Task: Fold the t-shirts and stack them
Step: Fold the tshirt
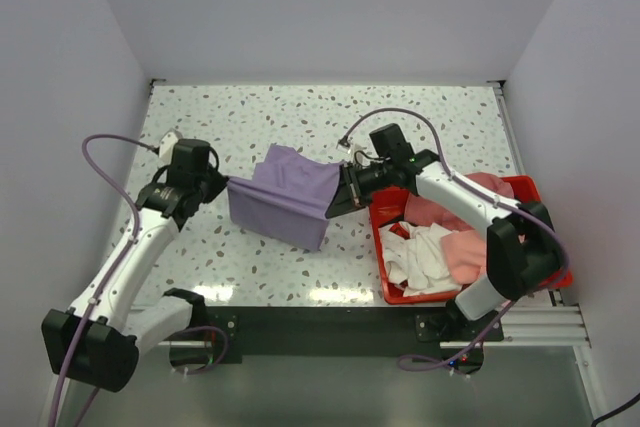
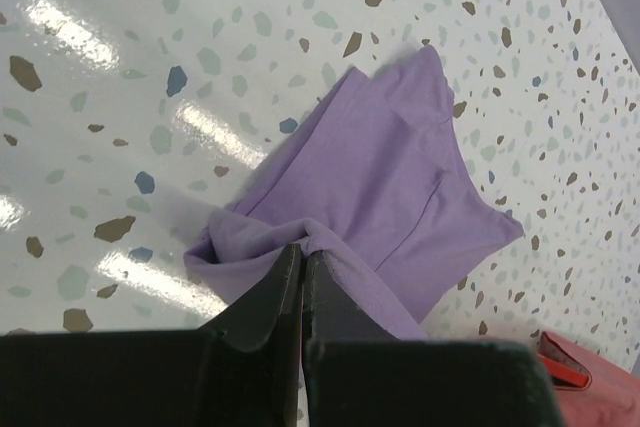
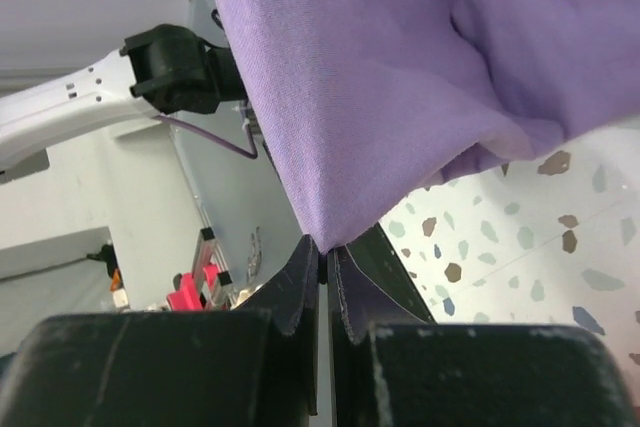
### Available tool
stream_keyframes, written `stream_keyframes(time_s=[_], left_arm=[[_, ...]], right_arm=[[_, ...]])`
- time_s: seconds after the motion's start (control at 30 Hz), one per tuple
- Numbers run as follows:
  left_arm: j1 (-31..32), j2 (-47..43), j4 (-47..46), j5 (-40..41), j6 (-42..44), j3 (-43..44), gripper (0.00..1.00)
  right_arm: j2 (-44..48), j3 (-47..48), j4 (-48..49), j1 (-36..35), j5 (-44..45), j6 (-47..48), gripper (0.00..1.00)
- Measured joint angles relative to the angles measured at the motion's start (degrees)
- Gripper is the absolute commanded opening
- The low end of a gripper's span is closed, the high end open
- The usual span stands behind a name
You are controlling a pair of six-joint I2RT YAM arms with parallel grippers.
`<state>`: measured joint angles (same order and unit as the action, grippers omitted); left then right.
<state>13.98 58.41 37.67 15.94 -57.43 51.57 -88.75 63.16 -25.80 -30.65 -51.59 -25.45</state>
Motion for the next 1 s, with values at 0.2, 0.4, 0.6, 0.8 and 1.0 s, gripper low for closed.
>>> stream_keyframes(time_s=[0.2, 0.4, 0.6, 0.8, 1.0], left_arm=[[0.04, 7.82, -5.01, 0.11, 1.09, 2.62, 0.0], [0.04, 17.44, -10.05, -0.48, 1.97, 6.43, 0.0], [0.02, 25.77, -12.63, -0.48, 3.23, 11.26, 0.0], [-0.02, 34.32, -14.1, -0.55, 4.7, 17.79, 0.0], [-0.04, 41.99, -14.58, -1.27, 6.14, 23.52, 0.0]], right_arm=[[-3.85, 2.93, -0.24, 3.37, 0.74, 0.55, 0.0], [-7.93, 6.6, -0.59, 6.51, 2.51, 1.51, 0.0], [-14.29, 11.93, -1.03, 8.79, 3.17, 2.56, 0.0], [-19.87, 17.16, -1.95, 10.67, 4.7, 3.08, 0.0], [-24.61, 20.65, -1.99, 12.44, 6.03, 3.17, 0.0]])
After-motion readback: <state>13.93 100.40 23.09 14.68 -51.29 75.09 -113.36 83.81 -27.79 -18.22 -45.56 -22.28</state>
